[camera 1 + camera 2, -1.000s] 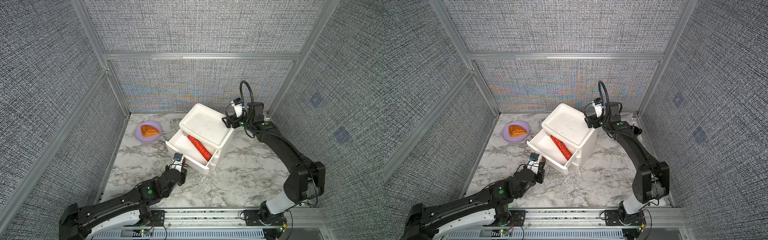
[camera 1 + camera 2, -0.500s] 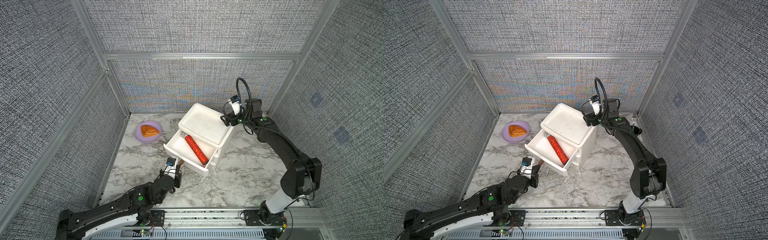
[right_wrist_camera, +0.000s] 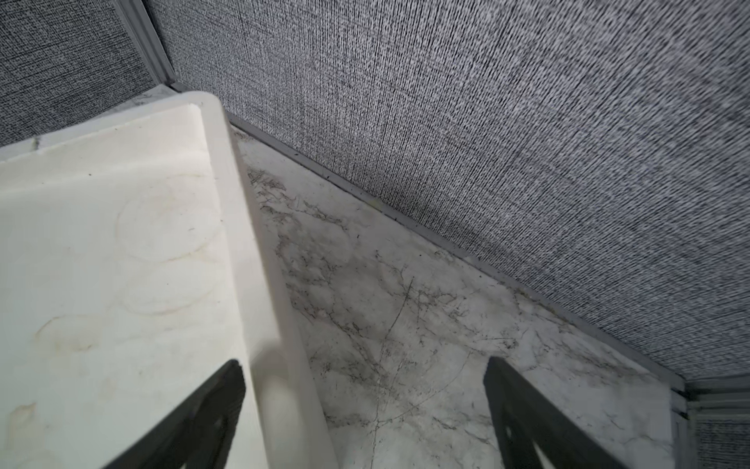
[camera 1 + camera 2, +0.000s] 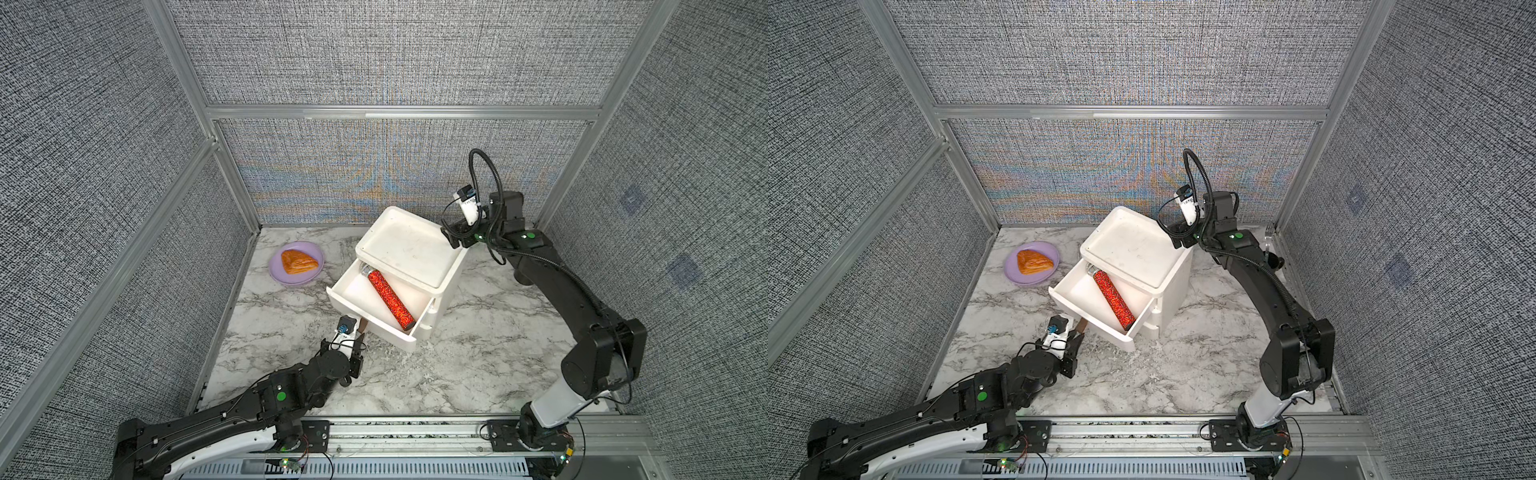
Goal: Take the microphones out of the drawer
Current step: Open the drawer in the storage box, then pick up the microphone from the drawer.
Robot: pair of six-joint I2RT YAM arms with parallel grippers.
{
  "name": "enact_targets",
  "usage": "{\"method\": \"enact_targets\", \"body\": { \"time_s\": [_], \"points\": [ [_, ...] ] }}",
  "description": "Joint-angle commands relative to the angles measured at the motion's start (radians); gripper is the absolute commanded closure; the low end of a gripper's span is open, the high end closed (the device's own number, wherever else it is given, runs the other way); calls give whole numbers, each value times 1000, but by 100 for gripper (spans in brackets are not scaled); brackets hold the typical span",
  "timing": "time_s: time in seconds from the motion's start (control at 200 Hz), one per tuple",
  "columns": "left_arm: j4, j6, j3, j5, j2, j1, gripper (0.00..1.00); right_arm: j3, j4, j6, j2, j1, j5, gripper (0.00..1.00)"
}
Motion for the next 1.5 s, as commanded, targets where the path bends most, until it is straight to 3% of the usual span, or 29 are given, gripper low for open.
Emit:
{"method": "enact_targets", "body": {
  "time_s": [0.0, 0.025, 0.05, 0.165, 0.24, 0.435, 0.811, 0.951, 1.076, 1.251, 1.496],
  "points": [
    [-89, 20, 57, -3, 12, 0, 10, 19, 67, -33, -33, 23, 38, 6],
    [-115, 18, 71, -10, 10, 0, 1, 26, 58, -31, -39, 28, 36, 6],
    [-138, 13, 85, -19, 3, 1, 0, 33, 51, -33, -47, 35, 37, 6],
    [-242, -27, 134, -78, -67, 0, 0, 60, 2, -31, -78, 73, 35, 6],
    [-200, 29, 118, -114, -137, 0, 0, 65, -35, -29, -97, 119, 30, 6],
    [-209, 32, 192, -245, -259, 4, 0, -3, -80, 22, -147, 274, 22, 6],
    [-346, 225, 550, -227, -111, 17, 0, -57, -200, 160, -157, 553, -9, 7],
    [-343, 305, 639, -186, -66, 18, 0, -69, -197, 210, -135, 603, -31, 7],
    [-381, 309, 719, -240, 13, 26, 0, -88, -165, 264, -122, 613, -99, 9],
    [-330, 334, 729, -129, 92, 118, 0, -110, -139, 292, -104, 615, -128, 10],
    [-304, 241, 694, 170, 204, 382, 0, -148, -137, 323, -93, 613, -149, 10]
  ]
}}
